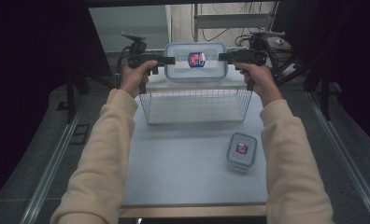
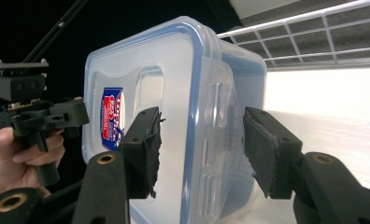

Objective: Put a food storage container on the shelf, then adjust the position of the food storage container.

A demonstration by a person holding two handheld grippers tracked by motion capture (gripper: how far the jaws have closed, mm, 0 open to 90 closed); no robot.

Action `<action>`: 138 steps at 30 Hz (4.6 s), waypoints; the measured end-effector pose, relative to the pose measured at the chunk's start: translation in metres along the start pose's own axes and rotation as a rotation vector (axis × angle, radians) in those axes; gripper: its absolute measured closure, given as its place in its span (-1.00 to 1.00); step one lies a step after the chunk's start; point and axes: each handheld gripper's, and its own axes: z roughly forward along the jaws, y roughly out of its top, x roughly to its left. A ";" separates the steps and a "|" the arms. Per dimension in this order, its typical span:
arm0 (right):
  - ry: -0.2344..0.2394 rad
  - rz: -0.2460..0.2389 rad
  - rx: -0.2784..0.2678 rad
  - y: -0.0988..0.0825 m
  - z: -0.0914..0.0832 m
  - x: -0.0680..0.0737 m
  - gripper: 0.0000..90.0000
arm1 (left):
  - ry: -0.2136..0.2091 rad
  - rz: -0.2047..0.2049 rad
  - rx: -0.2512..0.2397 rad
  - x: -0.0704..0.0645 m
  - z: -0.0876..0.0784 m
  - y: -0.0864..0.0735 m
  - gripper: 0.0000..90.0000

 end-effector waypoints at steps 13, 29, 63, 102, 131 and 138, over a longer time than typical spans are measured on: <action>-0.094 0.089 -0.038 0.002 0.014 -0.005 -0.05 | 0.011 -0.109 0.000 0.017 0.014 0.005 -0.13; -0.102 -0.032 -0.113 -0.020 -0.019 0.010 -0.20 | 0.075 0.085 -0.049 -0.009 -0.012 -0.017 -0.16; -0.042 -0.187 -0.060 -0.101 -0.051 -0.008 0.39 | 0.077 0.232 0.048 -0.027 -0.030 -0.106 0.86; -0.031 -0.244 0.057 -0.233 -0.083 -0.044 0.22 | 0.105 0.287 0.157 -0.016 -0.031 -0.240 -0.26; -0.184 -0.246 0.048 -0.271 -0.131 -0.068 0.06 | 0.136 0.275 0.201 -0.003 -0.027 -0.263 -0.32; -0.209 -0.259 0.075 -0.280 -0.136 -0.071 0.10 | 0.151 0.279 0.207 -0.004 -0.029 -0.265 -0.34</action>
